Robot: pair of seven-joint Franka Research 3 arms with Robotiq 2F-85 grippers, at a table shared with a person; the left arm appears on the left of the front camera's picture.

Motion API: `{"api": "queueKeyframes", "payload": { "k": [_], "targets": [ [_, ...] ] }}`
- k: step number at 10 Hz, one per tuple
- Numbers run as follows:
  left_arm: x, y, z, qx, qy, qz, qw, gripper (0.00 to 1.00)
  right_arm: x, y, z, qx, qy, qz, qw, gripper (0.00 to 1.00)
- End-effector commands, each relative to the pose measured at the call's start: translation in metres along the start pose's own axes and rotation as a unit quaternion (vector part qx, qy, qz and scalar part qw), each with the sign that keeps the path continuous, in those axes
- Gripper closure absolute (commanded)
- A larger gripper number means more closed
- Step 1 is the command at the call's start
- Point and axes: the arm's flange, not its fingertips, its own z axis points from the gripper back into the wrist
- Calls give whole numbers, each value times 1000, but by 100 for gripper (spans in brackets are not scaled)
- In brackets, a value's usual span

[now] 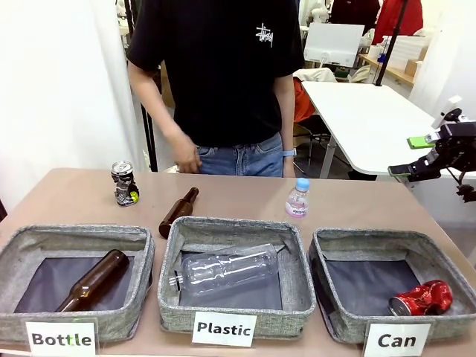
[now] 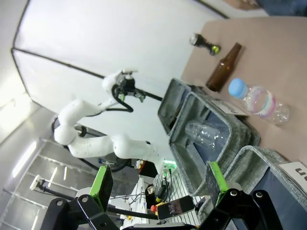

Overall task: Sort the can waste into the basket.
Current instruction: Pick up the can waste from the table and place it in the right Fabric basket.

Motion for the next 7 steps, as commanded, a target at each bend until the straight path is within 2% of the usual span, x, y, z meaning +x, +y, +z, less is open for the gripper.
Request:
{"api": "queueKeyframes", "payload": {
  "k": [1, 2, 4, 5, 6, 7],
  "targets": [
    [60, -17, -25, 81, 53, -10, 995, 0, 1, 1, 1, -2, -1, 2, 1000, 0],
    [86, -18, -30, 94, 32, -11, 995, 0, 1, 1, 1, -2, -1, 2, 1000, 0],
    [108, -10, -34, 116, -72, -57, 989, 0, 1, 1, 1, -2, -1, 2, 1000, 0],
    [111, -4, -30, 150, -157, -102, 971, 0, 1, 1, 1, -2, -1, 2, 1000, 0],
    [108, 0, -26, 166, -202, -145, 954, 0, 1, 1, 1, -2, -1, 2, 1000, 0],
    [105, 0, -22, 168, -214, -181, 945, 0, 1, 1, 1, -2, -1, 2, 1000, 0]
  ]
}}
